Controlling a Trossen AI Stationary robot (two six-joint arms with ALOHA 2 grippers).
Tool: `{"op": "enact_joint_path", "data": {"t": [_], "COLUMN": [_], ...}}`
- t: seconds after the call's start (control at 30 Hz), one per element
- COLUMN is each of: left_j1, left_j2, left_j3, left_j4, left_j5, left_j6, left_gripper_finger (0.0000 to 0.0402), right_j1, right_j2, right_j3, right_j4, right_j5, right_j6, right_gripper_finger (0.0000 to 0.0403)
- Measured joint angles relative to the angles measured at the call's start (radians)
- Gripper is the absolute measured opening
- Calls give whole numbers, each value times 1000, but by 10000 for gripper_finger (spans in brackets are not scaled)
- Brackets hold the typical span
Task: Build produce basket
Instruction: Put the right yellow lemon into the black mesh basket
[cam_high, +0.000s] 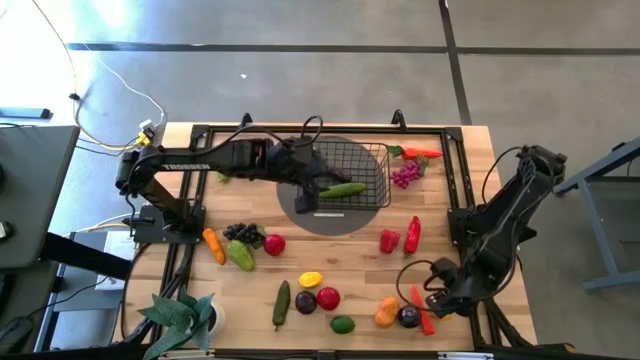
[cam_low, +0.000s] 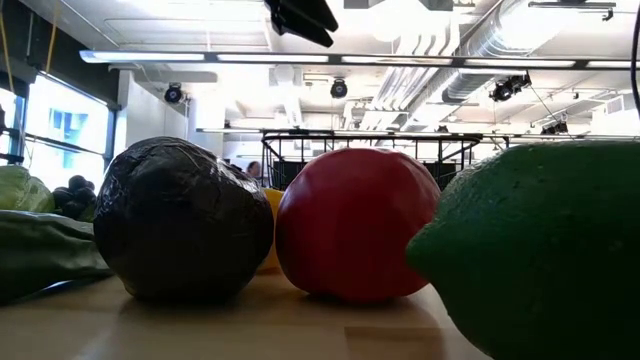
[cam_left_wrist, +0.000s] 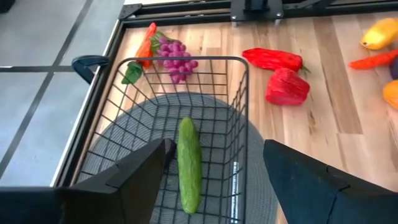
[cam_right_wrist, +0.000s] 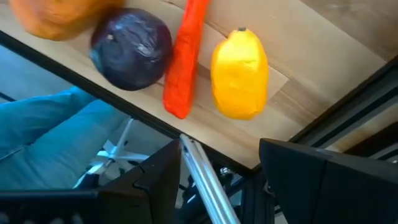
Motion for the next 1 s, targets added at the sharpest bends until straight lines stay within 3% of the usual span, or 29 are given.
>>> {"op": "enact_joint_path", "data": {"t": [0.23,0.6,1.0], "left_j1": [-27,-47,-47], "left_j2": [0,0,0], "left_j3": [0,0,0], "left_j4": [0,-4,-4], "left_j5": [-31,-63,-73], "left_j6": [-13,-51,-73], "left_gripper_finger": [264,264,264], "right_j1": [34,41,40], "right_j2": [39,158,329], "right_j3": [0,0,0], "right_j4": [10,19,83], "right_j5": [-24,5,5], "right_j6": [-36,-128,-166], "right_gripper_finger": [203,262,263]}}
